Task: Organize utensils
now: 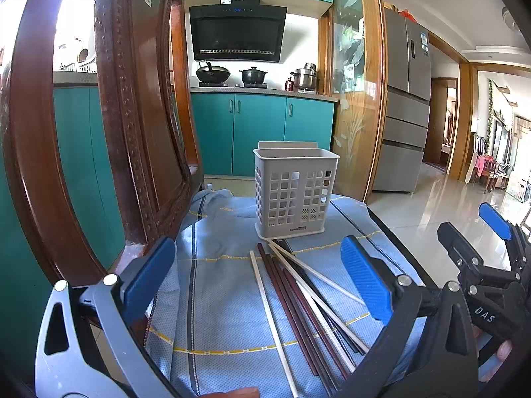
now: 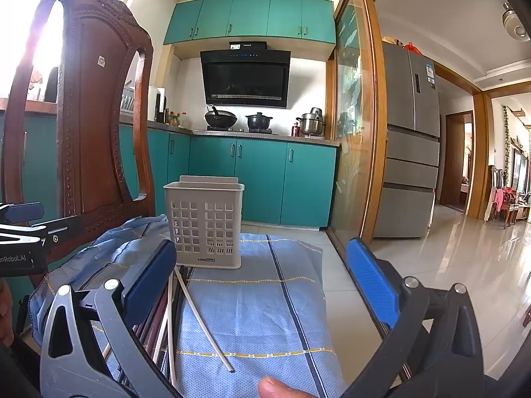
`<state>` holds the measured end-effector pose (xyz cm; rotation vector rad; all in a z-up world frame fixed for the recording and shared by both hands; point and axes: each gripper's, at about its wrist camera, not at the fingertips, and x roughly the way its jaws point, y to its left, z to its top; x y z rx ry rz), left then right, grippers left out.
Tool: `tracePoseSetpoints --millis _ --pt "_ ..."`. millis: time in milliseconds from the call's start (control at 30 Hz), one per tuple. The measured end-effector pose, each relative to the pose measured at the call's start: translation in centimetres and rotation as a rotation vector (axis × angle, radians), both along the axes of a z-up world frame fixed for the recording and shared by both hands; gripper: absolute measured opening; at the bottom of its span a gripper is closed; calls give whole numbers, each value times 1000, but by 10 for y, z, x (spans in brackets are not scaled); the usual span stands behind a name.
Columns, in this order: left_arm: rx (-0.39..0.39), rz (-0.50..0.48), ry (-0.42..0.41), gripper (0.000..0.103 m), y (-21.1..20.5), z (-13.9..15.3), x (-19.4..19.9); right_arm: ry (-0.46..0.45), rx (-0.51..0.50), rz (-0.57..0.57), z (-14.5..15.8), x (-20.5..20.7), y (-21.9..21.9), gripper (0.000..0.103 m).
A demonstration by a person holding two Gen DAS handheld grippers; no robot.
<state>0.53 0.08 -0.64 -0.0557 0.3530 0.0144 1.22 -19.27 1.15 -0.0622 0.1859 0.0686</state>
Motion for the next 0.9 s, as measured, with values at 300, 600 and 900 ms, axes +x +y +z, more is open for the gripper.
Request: tracePoseSetpoints --millis 300,600,900 --pt "2 0 0 99 0 -1 -1 -7 -1 -2 0 -1 0 101" --pt "3 -1 0 99 0 -1 0 -7 -1 -2 0 -2 0 101" --pt "6 1 4 99 0 -2 0 -11 -7 1 0 -3 1 101"
